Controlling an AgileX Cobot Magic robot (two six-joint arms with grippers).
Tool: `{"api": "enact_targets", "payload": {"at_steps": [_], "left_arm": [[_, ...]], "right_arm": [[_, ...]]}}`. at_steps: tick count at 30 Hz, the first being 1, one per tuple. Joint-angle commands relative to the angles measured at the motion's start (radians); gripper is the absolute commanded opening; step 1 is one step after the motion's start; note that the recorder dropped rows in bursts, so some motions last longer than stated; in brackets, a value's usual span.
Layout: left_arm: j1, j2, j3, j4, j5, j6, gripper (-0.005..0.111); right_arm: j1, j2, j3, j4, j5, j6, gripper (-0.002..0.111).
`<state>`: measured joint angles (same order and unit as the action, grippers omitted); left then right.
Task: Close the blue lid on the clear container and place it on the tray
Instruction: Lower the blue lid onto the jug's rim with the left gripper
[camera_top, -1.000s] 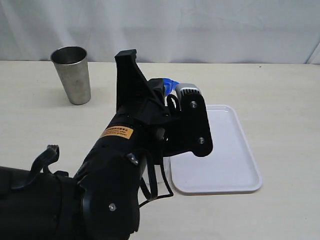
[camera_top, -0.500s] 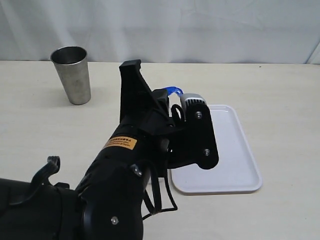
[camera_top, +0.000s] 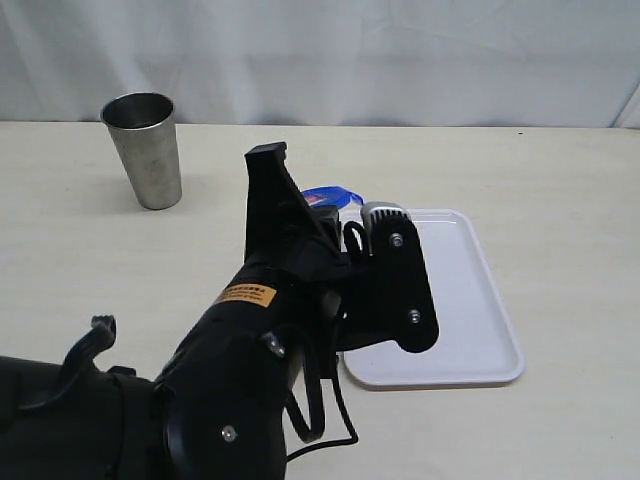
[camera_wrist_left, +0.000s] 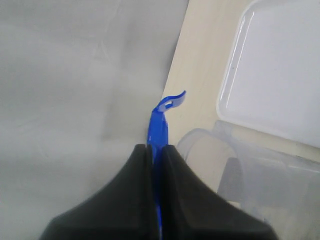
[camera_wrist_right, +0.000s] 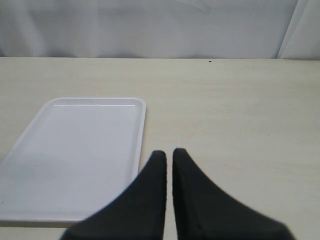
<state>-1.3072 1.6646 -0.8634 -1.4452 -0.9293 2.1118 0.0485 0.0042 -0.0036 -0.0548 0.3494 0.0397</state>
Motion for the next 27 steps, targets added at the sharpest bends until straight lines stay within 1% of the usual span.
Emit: {"api": "enact_targets", "payload": {"at_steps": [1,6,10,16,27], "left_arm": [[-0.008,-0.007,0.025,-0.007,0.0,0.031,0.0],[-0.008,-0.007,0.076,-0.009,0.0,0.017,0.0],[-0.008,-0.007,0.093,0.0,0.004,-0.016,0.0],[-0.008,-0.007,0.093,0.03,0.016,-0.049,0.0],[-0.012,-0.007,0.093,0.045,0.019,-0.049,0.0]], "right_arm": [[-0.003,-0.004,0.004,-0.001,-0.004,0.0,0.005],[-0.003,-0.004,0.004,-0.001,-0.004,0.0,0.005],[-0.003,-0.004,0.004,-0.001,-0.004,0.0,0.005],[-0.003,-0.004,0.004,-0.001,-0.004,0.0,0.005],[-0.003,-0.004,0.004,-0.001,-0.004,0.0,0.005]]}}
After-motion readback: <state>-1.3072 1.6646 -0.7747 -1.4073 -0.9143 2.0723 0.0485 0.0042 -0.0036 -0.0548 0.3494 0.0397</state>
